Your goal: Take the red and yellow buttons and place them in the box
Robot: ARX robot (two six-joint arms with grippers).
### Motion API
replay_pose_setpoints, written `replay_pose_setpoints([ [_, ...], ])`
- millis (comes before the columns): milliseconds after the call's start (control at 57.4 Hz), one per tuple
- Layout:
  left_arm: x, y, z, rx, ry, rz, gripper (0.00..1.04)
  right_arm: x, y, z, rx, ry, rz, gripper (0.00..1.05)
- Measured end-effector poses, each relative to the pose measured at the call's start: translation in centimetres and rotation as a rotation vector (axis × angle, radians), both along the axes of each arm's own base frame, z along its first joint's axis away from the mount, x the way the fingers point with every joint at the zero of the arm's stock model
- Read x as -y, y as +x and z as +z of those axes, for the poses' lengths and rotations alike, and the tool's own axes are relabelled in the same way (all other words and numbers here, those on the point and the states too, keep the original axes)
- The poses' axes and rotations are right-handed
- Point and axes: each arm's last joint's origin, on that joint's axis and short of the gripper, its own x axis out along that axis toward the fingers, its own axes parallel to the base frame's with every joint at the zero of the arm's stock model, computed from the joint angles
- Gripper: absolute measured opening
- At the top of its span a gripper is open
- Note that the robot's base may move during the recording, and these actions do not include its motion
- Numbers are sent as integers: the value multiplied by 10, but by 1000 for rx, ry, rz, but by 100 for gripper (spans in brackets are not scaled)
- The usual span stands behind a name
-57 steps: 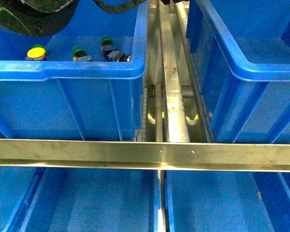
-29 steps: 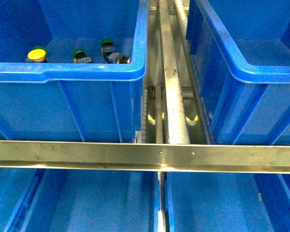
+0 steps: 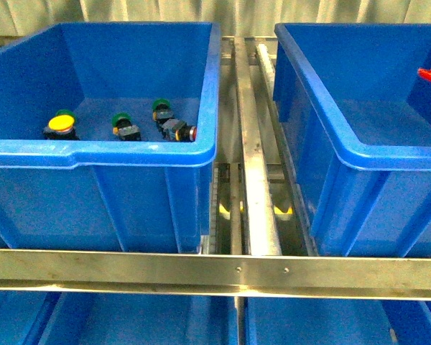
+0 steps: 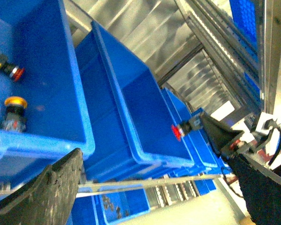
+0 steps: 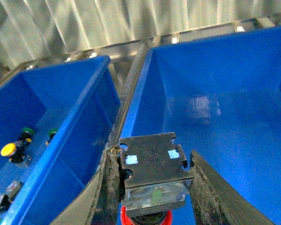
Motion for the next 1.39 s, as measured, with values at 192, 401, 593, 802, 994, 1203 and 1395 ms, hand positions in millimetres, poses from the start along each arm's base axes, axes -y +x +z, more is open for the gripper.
replay_pose_setpoints([
  [192,-12,-54,-32,-94,25,19,97,-12,-14,5,2,-36,14,33],
  [401,-31,-62,-73,-200,46,101,97,-15,-16,5,-8,-74,-14,33],
  [593,-35,-62,-87,-224,146,153,97,-12,-17,5,-17,-80,-34,33],
  [802,-36,-62,-100,-200,250,212,97,-10,-19,8,-15,-79,-41,33],
  [994,-35,-63,-104,-76,448,427,89,-6,-21,15,2,-73,-49,33],
  [1203,-41,-64,-93,89,692,737,48,-4,-21,18,12,-70,-46,33],
  [1395,-41,-63,-93,94,721,735,14,-3,-21,19,12,-71,-43,33],
])
